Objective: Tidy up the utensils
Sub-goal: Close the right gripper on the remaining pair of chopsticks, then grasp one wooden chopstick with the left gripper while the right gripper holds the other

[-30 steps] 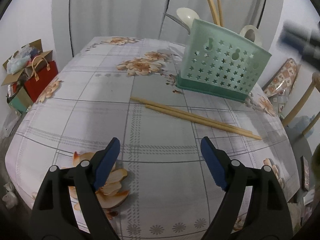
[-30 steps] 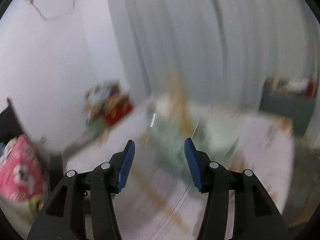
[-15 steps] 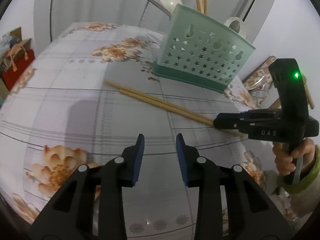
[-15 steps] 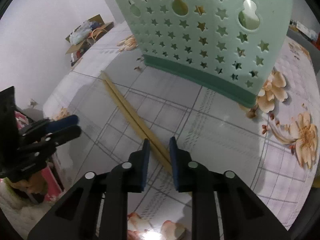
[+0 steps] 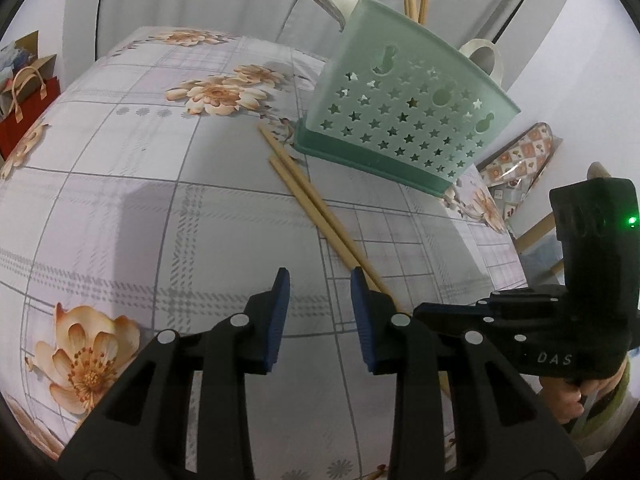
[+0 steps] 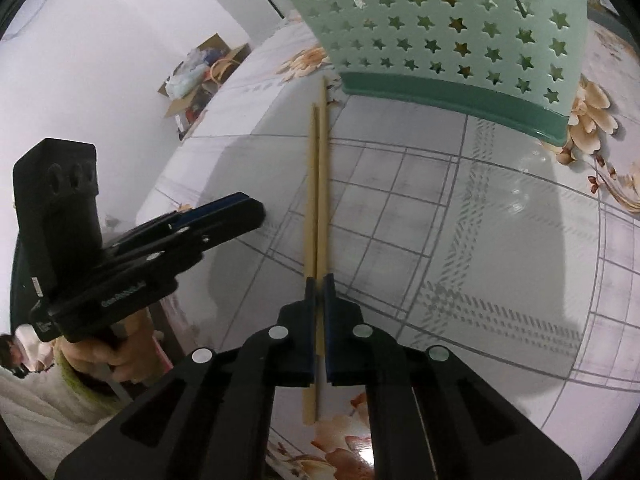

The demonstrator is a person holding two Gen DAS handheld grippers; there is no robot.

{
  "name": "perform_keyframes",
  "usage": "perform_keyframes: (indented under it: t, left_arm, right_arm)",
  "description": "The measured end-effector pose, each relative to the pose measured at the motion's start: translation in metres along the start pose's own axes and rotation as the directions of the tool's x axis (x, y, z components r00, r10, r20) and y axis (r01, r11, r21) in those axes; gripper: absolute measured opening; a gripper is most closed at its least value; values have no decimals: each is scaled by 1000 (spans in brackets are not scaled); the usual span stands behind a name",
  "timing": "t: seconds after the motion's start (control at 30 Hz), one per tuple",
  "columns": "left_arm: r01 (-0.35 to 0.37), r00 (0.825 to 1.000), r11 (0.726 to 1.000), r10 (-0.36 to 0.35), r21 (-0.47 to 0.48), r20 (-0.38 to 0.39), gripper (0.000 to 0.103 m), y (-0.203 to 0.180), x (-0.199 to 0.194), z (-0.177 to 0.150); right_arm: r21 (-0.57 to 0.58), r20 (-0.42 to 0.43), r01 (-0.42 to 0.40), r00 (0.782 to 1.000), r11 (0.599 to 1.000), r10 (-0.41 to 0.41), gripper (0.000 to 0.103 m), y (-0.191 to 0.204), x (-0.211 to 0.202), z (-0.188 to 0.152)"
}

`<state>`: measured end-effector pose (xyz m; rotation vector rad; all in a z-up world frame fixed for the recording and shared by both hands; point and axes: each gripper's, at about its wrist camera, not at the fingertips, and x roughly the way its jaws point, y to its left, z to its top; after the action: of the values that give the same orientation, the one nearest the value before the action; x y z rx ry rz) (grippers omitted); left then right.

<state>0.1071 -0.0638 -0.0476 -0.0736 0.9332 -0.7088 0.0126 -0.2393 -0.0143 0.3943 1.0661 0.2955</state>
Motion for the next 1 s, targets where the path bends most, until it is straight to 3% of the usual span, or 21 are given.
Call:
perform_keyframes:
  t: [0.2, 0.33, 0.43, 0.53, 0.73, 0.97, 1.0]
  left_arm:
    - [-26, 999, 999, 27, 43, -25, 31, -11, 8, 4]
    - [-49, 999, 997, 50, 58, -20, 33, -17, 13, 4]
    - [-55, 998, 997, 56, 45, -24, 33, -15, 14, 3]
    - [-73, 997, 996, 74, 52, -20, 33, -15, 11, 4]
    - [-96, 995, 993, 96, 67, -9, 33, -16, 8, 3]
    - [-102, 995, 992, 103, 72, -15, 36, -18, 18, 8]
    - [-101, 995, 992, 102, 72, -15, 37, -18, 20, 10]
  right_arm:
    - [32, 40, 53, 998, 998, -54, 3, -10, -13, -2]
    - [37, 54, 2, 999, 999, -4, 4, -9, -16, 2]
    - [2, 52, 13, 999, 1000, -13, 5, 1, -7, 10]
    - [-44, 35, 25, 999, 999, -23, 13, 11, 8, 18]
    - [-104, 44, 87, 996, 991, -83, 12, 17, 20, 16]
    - [-32, 63, 38, 997, 999, -36, 10, 3, 14, 13]
    - [-1, 57, 12, 998, 1000, -12, 4, -4, 12, 13]
